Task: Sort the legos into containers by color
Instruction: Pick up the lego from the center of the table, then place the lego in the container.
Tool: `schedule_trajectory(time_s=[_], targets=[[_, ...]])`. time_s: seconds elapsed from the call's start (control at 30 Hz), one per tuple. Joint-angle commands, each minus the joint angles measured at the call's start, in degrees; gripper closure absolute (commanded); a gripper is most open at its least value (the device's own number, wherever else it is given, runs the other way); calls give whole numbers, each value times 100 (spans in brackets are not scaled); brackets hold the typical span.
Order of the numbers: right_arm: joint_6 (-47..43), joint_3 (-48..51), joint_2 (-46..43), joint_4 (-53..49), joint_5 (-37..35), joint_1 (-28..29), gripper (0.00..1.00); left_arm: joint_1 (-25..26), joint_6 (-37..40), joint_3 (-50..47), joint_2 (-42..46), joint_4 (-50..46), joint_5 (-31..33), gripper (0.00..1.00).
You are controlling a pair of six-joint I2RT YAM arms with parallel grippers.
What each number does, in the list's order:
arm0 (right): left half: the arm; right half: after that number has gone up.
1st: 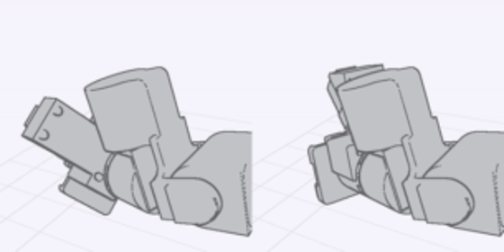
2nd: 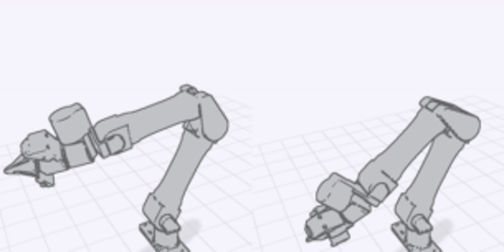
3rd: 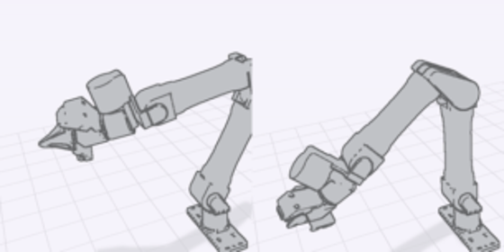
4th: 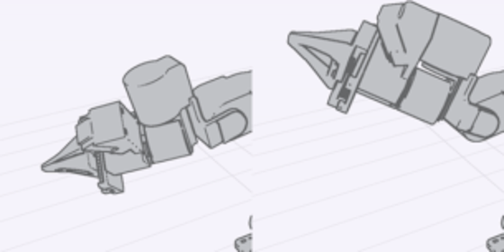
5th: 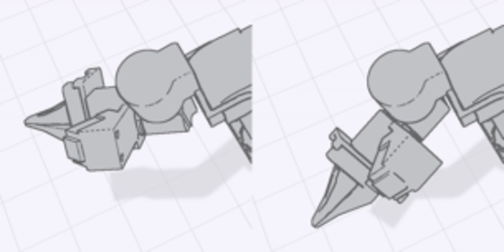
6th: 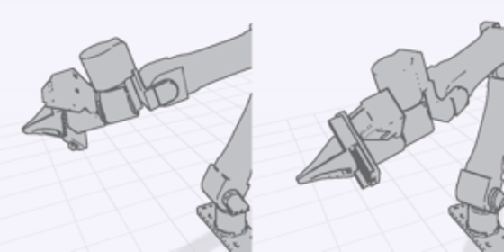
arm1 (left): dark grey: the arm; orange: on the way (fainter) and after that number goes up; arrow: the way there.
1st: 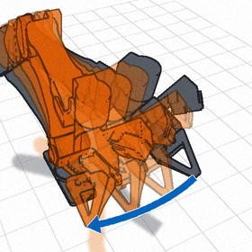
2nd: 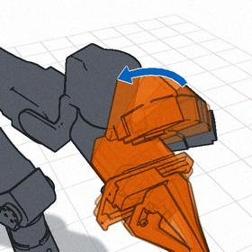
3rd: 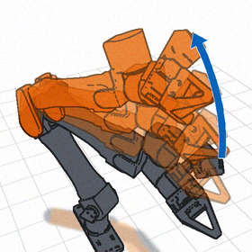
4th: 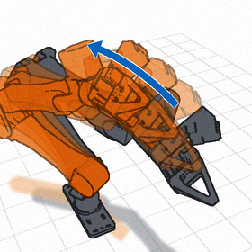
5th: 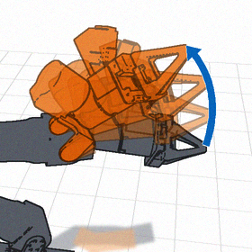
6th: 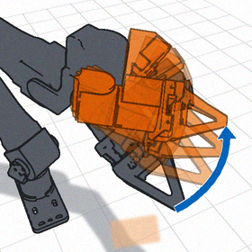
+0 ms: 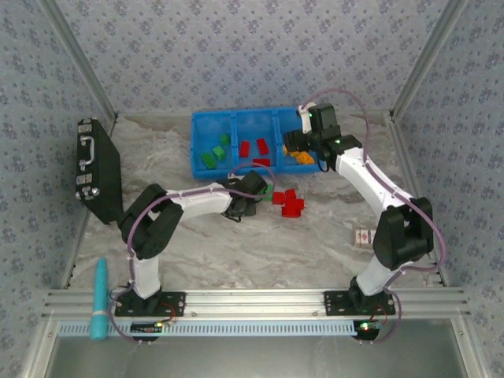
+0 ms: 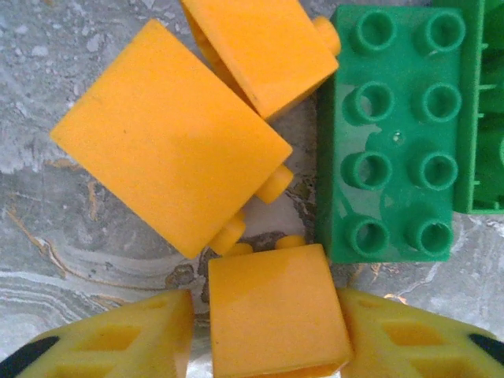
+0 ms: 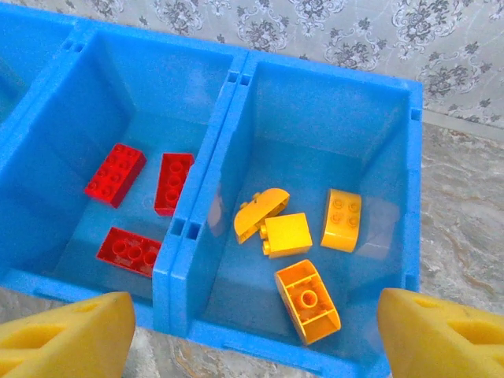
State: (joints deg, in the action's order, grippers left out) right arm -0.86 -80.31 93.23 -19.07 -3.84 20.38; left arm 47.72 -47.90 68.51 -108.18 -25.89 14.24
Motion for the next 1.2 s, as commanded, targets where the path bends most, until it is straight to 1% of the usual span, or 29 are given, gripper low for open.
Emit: schedule_trajectory(time_s=[0.0, 0.03, 0.23, 0.33, 0.43, 0.53, 0.67, 0.8, 0.9, 0.97, 1.17], targets=[[-265, 149, -270, -200, -262, 85, 18, -52, -29, -57, -98, -91, -113, 58], [-261, 179, -316, -226, -278, 89, 18, -56, -26, -66, -89, -96, -117, 62], [-89, 214, -530, -531, -521, 98, 17, -53, 36, -126, 22, -156, -132, 73], [85, 298, -724, -582, -546, 67, 17, -59, 94, -196, 173, -255, -131, 75], [145, 544, -1002, -507, -478, 54, 17, -53, 159, -283, 453, -388, -161, 75], [238, 791, -1232, -549, -434, 29, 17, -10, 249, -157, 757, -609, -261, 75], [423, 1148, -1482, -678, -403, 3, 16, 122, 526, 451, 1004, -968, -256, 75], [774, 1866, -1789, -693, -316, -20, 16, 151, 855, 1360, 964, -1115, -188, 75], [1120, 2371, -2090, -686, -177, -34, 16, 170, 1190, 2167, 735, -1127, -57, 75], [1337, 2703, -2314, -661, 80, -41, 16, 166, 1344, 2657, 508, -1123, -3, 74], [2062, 3643, -3055, -579, 422, 44, 17, 163, 1595, 3736, -250, -864, -267, 74]])
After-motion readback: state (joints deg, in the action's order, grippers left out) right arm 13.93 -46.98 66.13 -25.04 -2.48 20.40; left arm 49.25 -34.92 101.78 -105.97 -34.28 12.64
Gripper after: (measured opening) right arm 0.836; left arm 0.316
